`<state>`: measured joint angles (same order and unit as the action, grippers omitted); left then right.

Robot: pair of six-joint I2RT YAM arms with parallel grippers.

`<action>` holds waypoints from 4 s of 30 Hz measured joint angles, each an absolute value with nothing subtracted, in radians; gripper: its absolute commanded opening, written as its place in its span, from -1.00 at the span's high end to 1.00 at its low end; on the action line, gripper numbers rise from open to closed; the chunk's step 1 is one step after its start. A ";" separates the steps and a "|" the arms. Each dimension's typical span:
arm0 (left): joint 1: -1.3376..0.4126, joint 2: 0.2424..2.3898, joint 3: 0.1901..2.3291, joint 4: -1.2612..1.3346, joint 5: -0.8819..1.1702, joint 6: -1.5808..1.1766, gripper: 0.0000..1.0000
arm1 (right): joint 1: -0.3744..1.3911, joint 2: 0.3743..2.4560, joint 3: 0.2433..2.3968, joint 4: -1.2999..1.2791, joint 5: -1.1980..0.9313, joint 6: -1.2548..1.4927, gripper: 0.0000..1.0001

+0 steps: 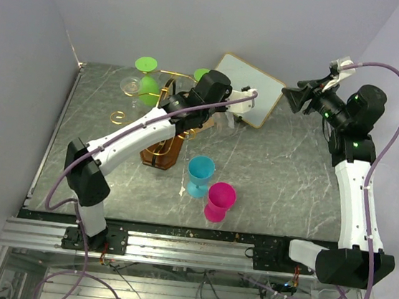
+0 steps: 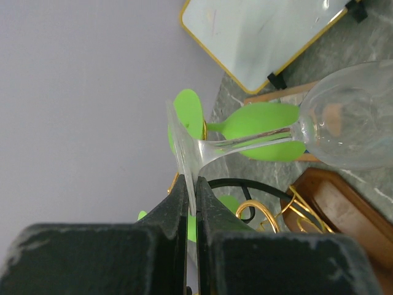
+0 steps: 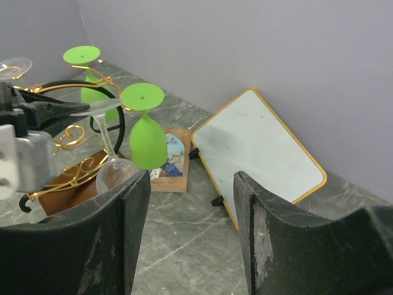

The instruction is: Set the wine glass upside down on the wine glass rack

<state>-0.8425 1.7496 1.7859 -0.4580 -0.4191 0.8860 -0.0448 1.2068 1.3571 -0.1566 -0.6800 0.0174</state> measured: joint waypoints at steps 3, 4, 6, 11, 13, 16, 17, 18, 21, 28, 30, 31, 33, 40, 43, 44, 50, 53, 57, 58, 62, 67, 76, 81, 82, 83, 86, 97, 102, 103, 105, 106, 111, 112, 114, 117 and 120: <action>-0.842 1.768 1.786 -0.470 -0.451 0.908 0.86 | -0.045 1.207 1.357 -0.157 -0.681 0.017 -0.12; -0.842 1.771 1.786 -0.476 -0.459 0.911 0.86 | -0.045 1.207 1.357 -0.157 -0.681 0.018 -0.12; -0.841 1.774 1.786 -0.489 -0.476 0.917 0.86 | -0.045 1.207 1.356 -0.157 -0.682 0.018 -0.12; -0.842 1.776 1.786 -0.521 -0.508 0.924 0.86 | -0.045 1.207 1.355 -0.157 -0.684 0.018 -0.12; -0.842 1.777 1.786 -0.532 -0.522 0.925 0.86 | -0.045 1.207 1.354 -0.157 -0.684 0.018 -0.12; -0.841 1.781 1.787 -0.550 -0.538 0.925 0.86 | -0.045 1.207 1.351 -0.157 -0.684 0.018 -0.13; -0.841 1.782 1.788 -0.557 -0.543 0.925 0.86 | -0.045 1.207 1.351 -0.156 -0.684 0.018 -0.13; -0.840 1.783 1.789 -0.566 -0.546 0.924 0.86 | -0.045 1.207 1.350 -0.156 -0.684 0.018 -0.13; -0.836 1.784 1.789 -0.583 -0.558 0.924 0.86 | -0.045 1.207 1.347 -0.156 -0.684 0.018 -0.13; -0.826 1.784 1.792 -0.620 -0.577 0.916 0.86 | -0.045 1.207 1.347 -0.155 -0.685 0.018 -0.13; -0.821 1.784 1.792 -0.625 -0.581 0.914 0.86 | -0.045 1.207 1.347 -0.155 -0.685 0.018 -0.14; -0.820 1.784 1.792 -0.626 -0.582 0.913 0.86 | -0.045 1.207 1.347 -0.155 -0.685 0.018 -0.14; -0.815 1.784 1.792 -0.627 -0.582 0.910 0.86 | -0.045 1.207 1.346 -0.155 -0.686 0.019 -0.14; -0.807 1.784 1.792 -0.639 -0.584 0.907 0.86 | -0.045 1.207 1.344 -0.155 -0.688 0.018 -0.14; -0.807 1.782 1.790 -0.642 -0.588 0.902 0.86 | -0.046 1.207 1.344 -0.155 -0.688 0.018 -0.14; -0.807 1.780 1.785 -0.642 -0.591 0.900 0.86 | -0.046 1.207 1.343 -0.155 -0.688 0.018 -0.14; -0.807 1.764 1.766 -0.651 -0.603 0.892 0.86 | -0.046 1.207 1.338 -0.155 -0.688 0.018 -0.15; -0.807 1.752 1.755 -0.654 -0.608 0.890 0.86 | -0.046 1.207 1.338 -0.155 -0.689 0.018 -0.15; -0.807 1.739 1.753 -0.660 -0.619 0.889 0.86 | -0.047 1.207 1.338 -0.155 -0.689 0.018 -0.15; -0.807 1.736 1.753 -0.662 -0.621 0.890 0.86 | -0.047 1.207 1.338 -0.155 -0.689 0.018 -0.15; -0.807 1.723 1.752 -0.670 -0.625 0.890 0.86 | -0.047 1.207 1.338 -0.155 -0.691 0.018 -0.15; -0.808 1.703 1.740 -0.684 -0.628 0.891 0.86 | -0.047 1.207 1.335 -0.153 -0.691 0.019 -0.15; -0.839 1.663 1.718 -0.698 -0.635 0.913 0.86 | -0.050 1.209 1.327 -0.143 -0.691 0.019 -0.16; -0.857 1.631 1.707 -0.701 -0.635 0.925 0.86 | -0.051 1.209 1.327 -0.140 -0.691 0.019 -0.16; -0.860 1.628 1.706 -0.700 -0.635 0.927 0.86 | -0.051 1.209 1.326 -0.140 -0.691 0.019 -0.16; -0.862 1.627 1.706 -0.700 -0.633 0.928 0.86 | -0.051 1.209 1.325 -0.139 -0.691 0.019 -0.16; -0.870 1.627 1.705 -0.700 -0.631 0.930 0.86 | -0.052 1.209 1.320 -0.140 -0.691 0.019 -0.16; -0.897 1.627 1.693 -0.696 -0.616 0.947 0.86 | -0.053 1.212 1.316 -0.139 -0.691 0.019 -0.17; -0.905 1.636 1.693 -0.678 -0.607 0.947 0.86 | -0.053 1.214 1.314 -0.139 -0.691 0.019 -0.17; -0.907 1.639 1.693 -0.675 -0.604 0.947 0.86 | -0.054 1.214 1.314 -0.138 -0.691 0.019 -0.17; -0.910 1.649 1.693 -0.668 -0.600 0.947 0.86 | -0.054 1.214 1.314 -0.133 -0.691 0.018 -0.18; -0.912 1.655 1.693 -0.662 -0.598 0.947 0.86 | -0.054 1.214 1.314 -0.131 -0.691 0.018 -0.17; -0.913 1.686 1.693 -0.633 -0.597 0.947 0.86 | -0.057 1.214 1.307 -0.124 -0.690 0.018 -0.17; -0.913 1.693 1.693 -0.630 -0.598 0.947 0.86 | -0.057 1.214 1.306 -0.125 -0.690 0.018 -0.17; -0.913 1.705 1.693 -0.626 -0.602 0.947 0.86 | -0.058 1.217 1.305 -0.125 -0.690 0.017 -0.17; -0.912 1.720 1.702 -0.629 -0.613 0.946 0.86 | -0.058 1.222 1.304 -0.124 -0.690 0.018 -0.17; -0.912 1.733 1.722 -0.635 -0.621 0.939 0.86 | -0.058 1.226 1.297 -0.121 -0.691 0.018 -0.18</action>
